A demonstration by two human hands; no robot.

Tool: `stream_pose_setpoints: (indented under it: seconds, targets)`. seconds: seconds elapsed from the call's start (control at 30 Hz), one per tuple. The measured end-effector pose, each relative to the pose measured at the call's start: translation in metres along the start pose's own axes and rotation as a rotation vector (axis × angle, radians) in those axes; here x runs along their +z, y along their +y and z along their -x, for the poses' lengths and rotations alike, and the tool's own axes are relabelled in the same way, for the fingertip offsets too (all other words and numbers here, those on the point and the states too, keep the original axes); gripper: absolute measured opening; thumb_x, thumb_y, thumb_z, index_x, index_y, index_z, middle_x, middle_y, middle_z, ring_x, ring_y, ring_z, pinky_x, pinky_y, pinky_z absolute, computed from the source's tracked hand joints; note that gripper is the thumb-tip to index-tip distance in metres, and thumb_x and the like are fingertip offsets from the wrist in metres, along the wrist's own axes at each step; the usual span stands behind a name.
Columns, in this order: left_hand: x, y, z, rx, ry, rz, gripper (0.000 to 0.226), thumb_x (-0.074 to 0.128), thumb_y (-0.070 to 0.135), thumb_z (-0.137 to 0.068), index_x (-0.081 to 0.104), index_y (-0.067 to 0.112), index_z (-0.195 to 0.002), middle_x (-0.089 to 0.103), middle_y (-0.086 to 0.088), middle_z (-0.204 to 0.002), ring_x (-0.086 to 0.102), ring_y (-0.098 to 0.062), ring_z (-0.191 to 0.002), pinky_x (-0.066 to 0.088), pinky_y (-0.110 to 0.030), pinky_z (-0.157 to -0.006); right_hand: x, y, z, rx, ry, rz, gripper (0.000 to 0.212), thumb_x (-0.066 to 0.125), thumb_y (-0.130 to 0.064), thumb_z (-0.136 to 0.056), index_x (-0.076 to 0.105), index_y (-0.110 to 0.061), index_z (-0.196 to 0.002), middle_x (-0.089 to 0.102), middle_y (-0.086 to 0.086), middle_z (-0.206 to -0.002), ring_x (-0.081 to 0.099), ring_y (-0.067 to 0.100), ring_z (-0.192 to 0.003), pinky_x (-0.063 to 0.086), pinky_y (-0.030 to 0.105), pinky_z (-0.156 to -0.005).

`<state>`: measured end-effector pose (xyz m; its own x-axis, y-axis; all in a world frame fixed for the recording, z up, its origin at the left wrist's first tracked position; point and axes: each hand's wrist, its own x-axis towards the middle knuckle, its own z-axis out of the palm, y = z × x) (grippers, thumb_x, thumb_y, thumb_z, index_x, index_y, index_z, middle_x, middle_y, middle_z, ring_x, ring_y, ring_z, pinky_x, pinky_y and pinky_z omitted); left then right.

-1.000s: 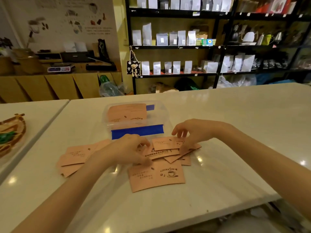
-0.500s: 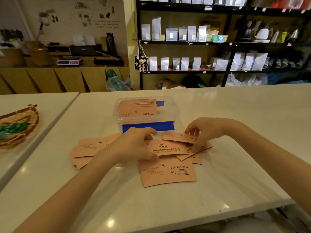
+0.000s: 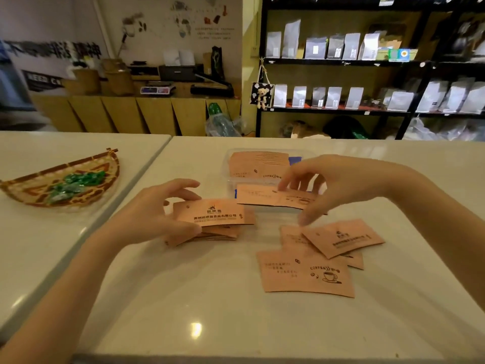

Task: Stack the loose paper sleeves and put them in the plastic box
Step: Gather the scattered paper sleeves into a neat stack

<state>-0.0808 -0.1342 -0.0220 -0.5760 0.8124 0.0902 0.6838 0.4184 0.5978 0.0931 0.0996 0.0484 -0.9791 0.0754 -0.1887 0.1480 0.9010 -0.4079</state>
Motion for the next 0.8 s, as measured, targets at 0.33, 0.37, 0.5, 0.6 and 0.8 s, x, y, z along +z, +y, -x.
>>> stream_pose_setpoints:
  seconds: [0.33,0.37,0.5,0.6,0.8]
  targets:
    - [0.013,-0.029,0.003,-0.098,0.071,0.150,0.085,0.080,0.028,-0.060,0.030,0.042,-0.127,0.051,0.007,-0.123,0.040,-0.013,-0.118,0.036,-0.026,-0.093,0.056,-0.039,-0.066,-0.253,0.119,0.121,0.051,0.065,-0.046,-0.073,0.047,-0.032,-0.119,0.048,-0.005,-0.122,0.043,0.010,-0.103,0.042,0.024,-0.084]
    - [0.014,-0.029,0.004,-0.099,0.071,0.158,0.085,0.080,0.027,-0.060,0.030,0.042,-0.128,0.049,0.005,-0.125,0.039,-0.012,-0.118,0.037,-0.024,-0.091,0.060,-0.041,-0.071,-0.267,0.118,0.142,0.051,0.063,-0.047,-0.075,0.047,-0.032,-0.120,0.048,-0.004,-0.123,0.043,0.011,-0.105,0.042,0.024,-0.083]
    - [0.014,-0.037,0.005,-0.098,0.052,0.135,0.090,0.081,0.035,-0.056,0.029,0.045,-0.128,0.048,0.009,-0.125,0.043,-0.015,-0.117,0.038,-0.011,-0.083,0.075,-0.040,-0.080,-0.297,0.116,0.150,0.052,0.060,-0.047,-0.077,0.045,-0.030,-0.124,0.047,-0.003,-0.125,0.041,0.008,-0.105,0.041,0.020,-0.084]
    - [0.015,-0.039,0.004,-0.098,0.045,0.077,0.092,0.080,0.040,-0.055,0.028,0.041,-0.131,0.046,0.012,-0.130,0.040,-0.009,-0.115,0.036,-0.010,-0.081,0.083,-0.035,-0.084,-0.296,0.120,0.154,0.051,0.059,-0.047,-0.078,0.045,-0.029,-0.124,0.047,-0.002,-0.123,0.042,0.009,-0.104,0.043,0.022,-0.087]
    - [0.016,-0.040,0.004,-0.069,0.045,0.005,0.084,0.079,0.042,-0.056,0.036,0.037,-0.129,0.044,0.011,-0.135,0.036,-0.002,-0.112,0.033,-0.017,-0.087,0.090,-0.031,-0.086,-0.282,0.116,0.170,0.053,0.058,-0.048,-0.078,0.043,-0.030,-0.125,0.045,-0.005,-0.126,0.037,0.005,-0.103,0.041,0.020,-0.088]
